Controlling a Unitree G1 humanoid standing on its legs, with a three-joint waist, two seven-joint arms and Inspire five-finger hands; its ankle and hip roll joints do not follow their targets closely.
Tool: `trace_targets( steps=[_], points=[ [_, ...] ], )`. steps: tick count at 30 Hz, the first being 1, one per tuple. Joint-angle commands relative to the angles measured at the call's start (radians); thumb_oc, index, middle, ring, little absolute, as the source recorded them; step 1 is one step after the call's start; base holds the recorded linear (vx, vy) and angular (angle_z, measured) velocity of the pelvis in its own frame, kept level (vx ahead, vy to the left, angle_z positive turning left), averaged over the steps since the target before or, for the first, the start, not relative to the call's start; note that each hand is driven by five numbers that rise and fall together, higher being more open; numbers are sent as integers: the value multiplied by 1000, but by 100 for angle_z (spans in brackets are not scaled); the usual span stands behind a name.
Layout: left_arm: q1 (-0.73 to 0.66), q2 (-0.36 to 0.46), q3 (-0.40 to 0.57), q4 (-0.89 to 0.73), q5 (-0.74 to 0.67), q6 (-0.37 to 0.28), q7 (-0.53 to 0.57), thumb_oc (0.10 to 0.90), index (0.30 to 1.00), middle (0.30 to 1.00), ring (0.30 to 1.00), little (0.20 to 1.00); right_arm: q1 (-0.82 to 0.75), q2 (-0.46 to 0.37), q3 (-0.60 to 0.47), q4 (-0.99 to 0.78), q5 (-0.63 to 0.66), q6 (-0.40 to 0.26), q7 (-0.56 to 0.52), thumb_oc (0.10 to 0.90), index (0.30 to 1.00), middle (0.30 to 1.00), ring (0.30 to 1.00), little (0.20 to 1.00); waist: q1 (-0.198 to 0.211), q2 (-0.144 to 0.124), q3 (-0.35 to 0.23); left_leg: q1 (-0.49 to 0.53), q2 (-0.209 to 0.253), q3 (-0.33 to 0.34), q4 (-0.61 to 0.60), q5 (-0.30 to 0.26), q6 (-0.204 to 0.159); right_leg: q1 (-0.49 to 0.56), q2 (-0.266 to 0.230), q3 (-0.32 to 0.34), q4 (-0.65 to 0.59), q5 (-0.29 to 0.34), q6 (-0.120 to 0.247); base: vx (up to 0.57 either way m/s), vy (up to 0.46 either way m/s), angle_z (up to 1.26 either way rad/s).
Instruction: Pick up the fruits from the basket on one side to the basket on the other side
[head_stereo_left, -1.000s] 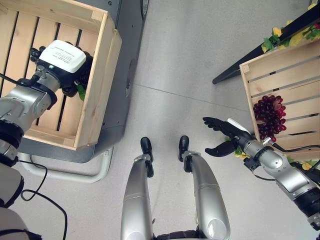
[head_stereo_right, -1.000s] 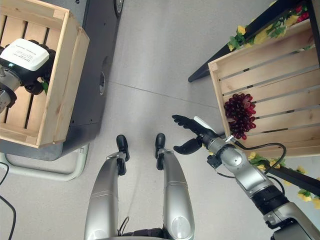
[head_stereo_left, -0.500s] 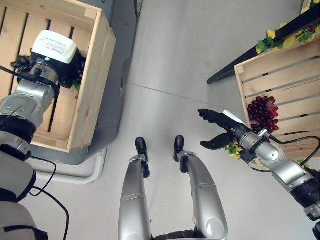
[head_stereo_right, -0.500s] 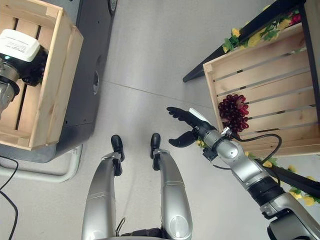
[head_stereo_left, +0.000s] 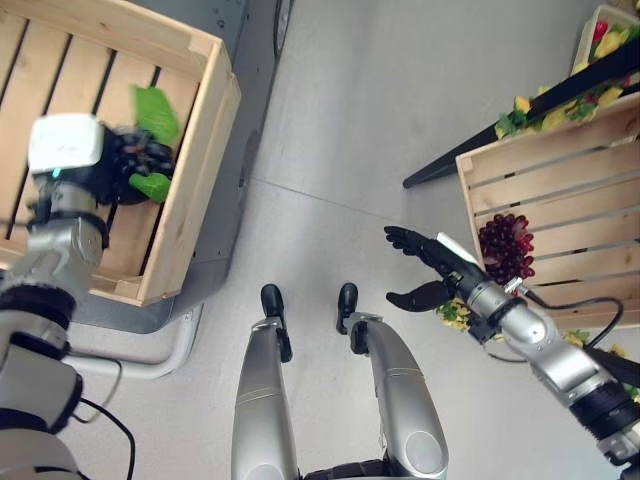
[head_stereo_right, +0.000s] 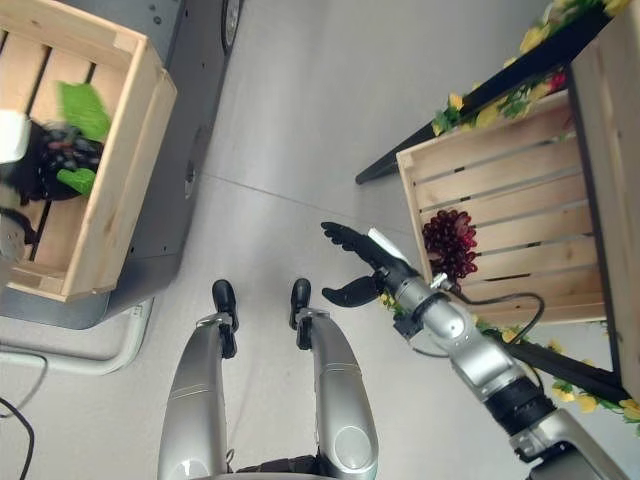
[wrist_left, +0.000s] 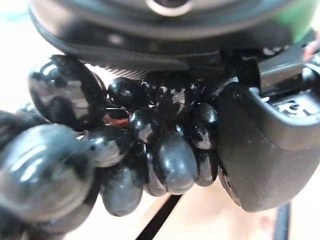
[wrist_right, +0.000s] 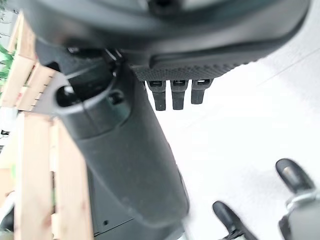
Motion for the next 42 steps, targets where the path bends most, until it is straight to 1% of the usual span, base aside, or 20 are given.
trace_targets(
  steps=[1,3,5,6,9,10,11,12,13,17,18,19,21,22,24,28,30,35,38,42],
  points=[
    [-19,59,180,-23,-148,-78,108,400,300,300,300,300,2,25,-120,-132,-35,-87,-16,800,900,900,900,900,67,10,-7,181,-55,72,-100,-48,41,114,25,-17,-30,38,6,24,-67,7],
    [14,34,270,-46,-269,-116,85,400,300,300,300,300,3,41,-119,-150,-45,-71,-18,800,900,900,900,900,76,21,-7,251,-64,72,-130,-49,43,173,20,-12,-46,40,11,12,-63,2],
    [33,25,302,-59,-320,-129,76,400,300,300,300,300,3,51,-119,-150,-51,-72,-22,800,900,900,900,900,79,29,-7,279,-68,72,-141,-49,44,196,17,-8,-53,43,15,9,-43,-2],
    [70,8,343,-78,-381,-156,76,400,300,300,300,300,6,60,-125,-160,-52,-60,-26,800,900,900,900,900,83,42,-7,325,-76,67,-158,-51,47,234,12,0,-65,47,21,21,-27,-6],
    [121,-8,398,-109,-442,-184,68,400,300,300,300,300,14,71,-133,-170,-55,-45,-28,800,900,900,900,900,87,59,-19,377,-86,64,-179,-56,50,280,5,9,-85,50,27,32,-42,-9],
    [148,-16,423,-130,-474,-199,69,400,300,300,300,300,22,80,-134,-167,-62,-52,-25,800,900,900,900,900,87,71,-33,404,-91,63,-196,-57,51,301,1,14,-99,54,30,22,-21,-6],
    [154,-17,428,-134,-476,-198,66,400,300,300,300,300,24,81,-135,-167,-63,-51,-24,800,900,900,900,900,87,73,-39,405,-92,63,-201,-53,51,302,1,15,-104,57,30,43,-32,-3],
    [191,-30,455,-162,-510,-215,57,400,300,300,300,300,35,86,-136,-173,-69,-50,-17,800,900,900,900,900,89,88,-54,440,-99,60,-225,-53,51,330,-1,21,-123,57,35,0,0,0],
    [197,-32,458,-167,-516,-215,54,400,300,300,300,300,36,87,-136,-173,-70,-48,-16,800,900,900,900,900,89,91,-61,443,-100,60,-232,-49,51,334,-1,22,-130,61,35,58,-30,5],
    [268,-63,505,-230,-659,-260,-20,400,300,300,300,300,64,103,-131,-191,-94,-49,4,800,900,900,900,900,90,123,-119,531,-117,54,-315,-33,47,409,-10,34,-206,88,52,47,-31,5],
    [271,-65,507,-234,-669,-260,-32,400,300,300,300,300,65,104,-129,-191,-94,-48,6,800,900,900,900,900,90,126,-124,540,-118,53,-325,-31,47,416,-11,35,-214,90,53,59,-39,3],
    [278,-74,507,-257,-714,-271,-120,400,300,300,300,300,71,108,-124,-193,-94,-54,16,800,900,900,900,900,89,139,-151,577,-122,54,-364,-22,44,447,-14,34,-246,99,58,64,-42,2],
    [284,-80,505,-281,-733,-270,-178,400,300,300,300,300,76,114,-124,-198,-93,-58,24,800,900,900,900,900,89,147,-171,604,-124,54,-399,-13,42,471,-15,31,-274,108,62,61,-64,6],
    [297,-83,505,-305,-758,-283,-252,400,300,300,300,300,88,115,-131,-212,-83,-69,37,800,900,900,900,900,91,156,-199,632,-126,52,-434,-3,37,499,-16,26,-304,117,65,59,-91,7],
    [305,-82,503,-338,-788,-287,-334,400,300,300,300,300,96,123,-133,-227,-70,-76,52,800,900,900,900,900,92,169,-231,661,-127,46,-470,11,33,528,-13,24,-336,124,64,53,-105,2],
    [309,-57,478,-401,-728,-286,-420,400,300,300,300,300,90,147,-114,-231,-80,-80,64,800,900,900,900,900,99,194,-291,700,-132,28,-525,34,28,571,-10,24,-389,137,62,70,-100,0],
    [301,-34,454,-439,-739,-276,-470,400,300,300,300,300,72,144,-97,-241,-75,-60,62,800,900,900,900,900,110,204,-329,721,-133,14,-554,46,22,601,-8,19,-422,138,59,78,-138,0],
    [194,-3,384,-461,-898,-264,-616,400,300,300,300,300,-13,159,-24,-205,-51,15,32,800,900,900,900,900,128,223,-389,762,-132,-9,-620,69,12,658,0,6,-498,140,54,27,-136,1],
    [144,-11,352,-491,-980,-246,-680,400,300,300,300,300,-48,174,-7,-171,47,56,47,800,900,900,900,900,134,227,-412,778,-132,-26,-657,89,3,686,6,3,-540,145,51,-14,-139,7],
    [66,-37,302,-501,-1072,-233,-746,400,300,300,300,300,-89,216,11,-119,205,103,83,800,900,900,900,900,139,225,-438,771,-137,-50,-662,95,-4,710,9,-1,-588,165,49,-20,-115,12]
  ],
)
